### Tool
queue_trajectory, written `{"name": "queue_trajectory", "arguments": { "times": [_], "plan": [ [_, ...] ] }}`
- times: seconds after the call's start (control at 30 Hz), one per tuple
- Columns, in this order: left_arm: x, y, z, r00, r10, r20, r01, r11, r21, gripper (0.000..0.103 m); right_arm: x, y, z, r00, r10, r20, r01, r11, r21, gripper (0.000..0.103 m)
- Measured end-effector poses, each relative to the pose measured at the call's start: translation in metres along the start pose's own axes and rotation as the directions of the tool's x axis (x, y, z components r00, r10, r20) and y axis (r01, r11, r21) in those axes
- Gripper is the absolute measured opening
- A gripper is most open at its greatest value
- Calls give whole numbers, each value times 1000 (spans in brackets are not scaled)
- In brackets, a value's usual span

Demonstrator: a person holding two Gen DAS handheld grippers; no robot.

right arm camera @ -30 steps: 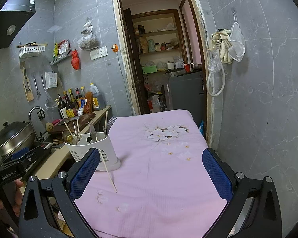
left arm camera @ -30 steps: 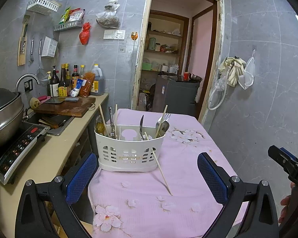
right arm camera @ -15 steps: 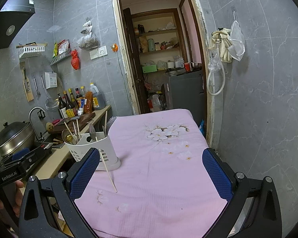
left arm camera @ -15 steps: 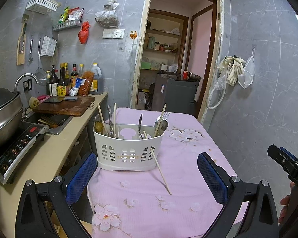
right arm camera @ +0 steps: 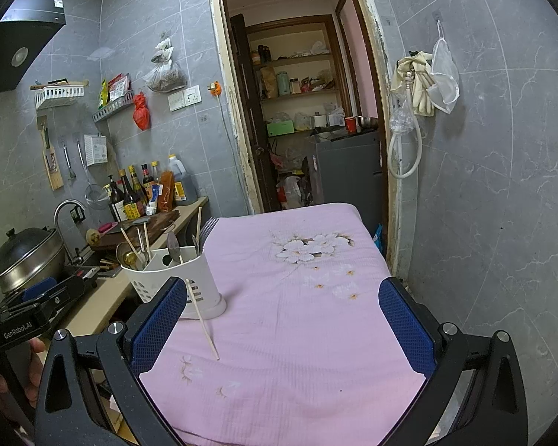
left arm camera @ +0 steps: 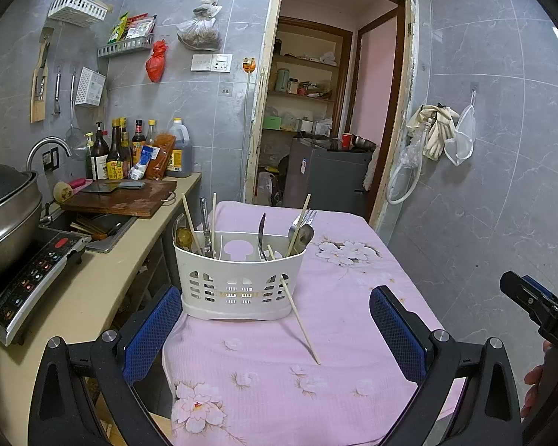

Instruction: Organize utensils

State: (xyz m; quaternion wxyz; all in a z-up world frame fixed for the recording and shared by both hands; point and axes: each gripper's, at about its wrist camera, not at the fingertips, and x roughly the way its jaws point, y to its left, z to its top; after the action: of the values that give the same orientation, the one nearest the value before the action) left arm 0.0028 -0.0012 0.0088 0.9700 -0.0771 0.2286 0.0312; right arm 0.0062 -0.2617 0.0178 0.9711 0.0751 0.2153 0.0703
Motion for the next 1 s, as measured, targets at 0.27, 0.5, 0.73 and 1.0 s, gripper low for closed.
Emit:
{"name": "queue_trajectory", "arguments": {
  "times": [0.27, 0.5, 0.73, 1.0],
  "plan": [
    [0, 1, 0, 1000, -1, 1, 1, 1000, 1, 102, 0, 1, 0, 1000, 0, 0, 0, 1000, 1, 101],
    [0, 1, 0, 1000, -2, 1, 2, 1000, 1, 102, -1, 2, 0, 1000, -1, 0, 1, 1000, 1, 101],
    [0, 1, 0, 1000, -2, 0, 2, 1000, 1, 102, -1, 2, 0, 1000, -1, -2, 1, 1000, 2, 101],
    [0, 2, 0, 1000, -2, 0, 2, 1000, 2, 102, -1, 3, 0, 1000, -1, -2, 1, 1000, 3, 101]
  ]
}}
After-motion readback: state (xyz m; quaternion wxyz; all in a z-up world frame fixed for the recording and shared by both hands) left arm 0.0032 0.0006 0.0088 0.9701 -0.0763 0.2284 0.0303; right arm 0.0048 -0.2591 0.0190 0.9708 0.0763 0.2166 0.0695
